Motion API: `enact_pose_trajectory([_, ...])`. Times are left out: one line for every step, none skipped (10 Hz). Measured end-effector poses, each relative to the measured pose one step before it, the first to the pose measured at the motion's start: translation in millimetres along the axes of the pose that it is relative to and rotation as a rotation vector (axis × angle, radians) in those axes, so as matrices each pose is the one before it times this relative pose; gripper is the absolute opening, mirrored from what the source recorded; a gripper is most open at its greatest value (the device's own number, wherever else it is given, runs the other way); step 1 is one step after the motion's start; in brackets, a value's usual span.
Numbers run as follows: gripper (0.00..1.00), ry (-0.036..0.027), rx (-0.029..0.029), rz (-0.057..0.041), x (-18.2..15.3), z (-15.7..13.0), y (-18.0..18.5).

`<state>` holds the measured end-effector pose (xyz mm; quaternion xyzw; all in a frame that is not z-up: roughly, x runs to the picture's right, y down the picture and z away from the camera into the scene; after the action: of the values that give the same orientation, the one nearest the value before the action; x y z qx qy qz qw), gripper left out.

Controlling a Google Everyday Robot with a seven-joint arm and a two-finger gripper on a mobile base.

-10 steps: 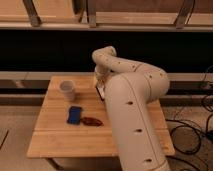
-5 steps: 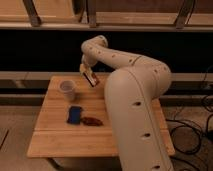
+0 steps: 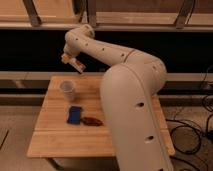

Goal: Place the eraser in the ceramic cup

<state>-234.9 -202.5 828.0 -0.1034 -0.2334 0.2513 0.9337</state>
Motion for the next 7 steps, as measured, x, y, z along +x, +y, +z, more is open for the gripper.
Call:
enact_pose_trajectory([0.11,-0.05455,-0.02616,-0.03203,-19.33,-4.64,11.86])
enact_pose_trajectory([0.11,-0.05816,-0.03565,-0.01188,-13.97,-4.50,12.76])
enact_pose_trajectory([0.11,-0.06852,-0.04721,-0.00548,-11.96,-5.67,15.00])
enact_pose_trajectory([0.11,-0.05380,-0.03492,-0.00179,-10.06,-4.30,11.55])
enact_pose_trajectory([0.11,-0.05565,-0.02855,-0.00213,-10.50,-6.06,9.34])
enact_pose_trajectory([0.11,-0.01928,-0.00944,-0.00072,-3.99,-1.68,3.35])
enact_pose_trajectory([0.11,-0.00758,-0.00405,-0.00032,-2.09,-0.36,1.65])
